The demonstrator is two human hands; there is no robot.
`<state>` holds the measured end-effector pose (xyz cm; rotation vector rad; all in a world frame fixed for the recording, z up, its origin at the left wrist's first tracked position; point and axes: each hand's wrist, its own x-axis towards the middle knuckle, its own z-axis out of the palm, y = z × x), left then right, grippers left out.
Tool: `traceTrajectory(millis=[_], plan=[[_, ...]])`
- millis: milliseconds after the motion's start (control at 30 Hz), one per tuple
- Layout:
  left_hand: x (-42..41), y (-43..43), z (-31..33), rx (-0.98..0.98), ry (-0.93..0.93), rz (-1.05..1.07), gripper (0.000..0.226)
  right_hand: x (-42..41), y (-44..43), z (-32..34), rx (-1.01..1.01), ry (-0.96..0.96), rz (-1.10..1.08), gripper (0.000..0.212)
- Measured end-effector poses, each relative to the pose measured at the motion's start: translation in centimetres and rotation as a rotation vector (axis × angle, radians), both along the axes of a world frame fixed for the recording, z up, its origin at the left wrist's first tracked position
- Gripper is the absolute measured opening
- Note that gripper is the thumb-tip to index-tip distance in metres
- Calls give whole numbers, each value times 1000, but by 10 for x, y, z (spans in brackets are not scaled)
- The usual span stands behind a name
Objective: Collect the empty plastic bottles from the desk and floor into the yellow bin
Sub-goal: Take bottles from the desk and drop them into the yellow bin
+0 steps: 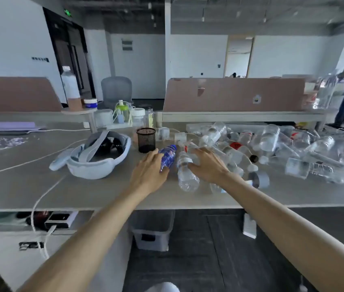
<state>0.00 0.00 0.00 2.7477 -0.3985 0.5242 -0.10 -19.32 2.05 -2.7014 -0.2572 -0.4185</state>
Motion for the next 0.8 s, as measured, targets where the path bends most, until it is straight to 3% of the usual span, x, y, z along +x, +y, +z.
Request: traceTrajectory(millis=[167,533,667,800], plan=[[4,12,11,-56,52,-2,51,24,30,-4,48,163,-93,76],[8,23,11,-60,40,-1,50,48,44,-27,54,424,-280,81],[11,27,10,-42,33,7,50,48,37,-24,151,429,-271,89],[20,25,7,-18,52,21,49,46,24,-16,372,350,-190,83]])
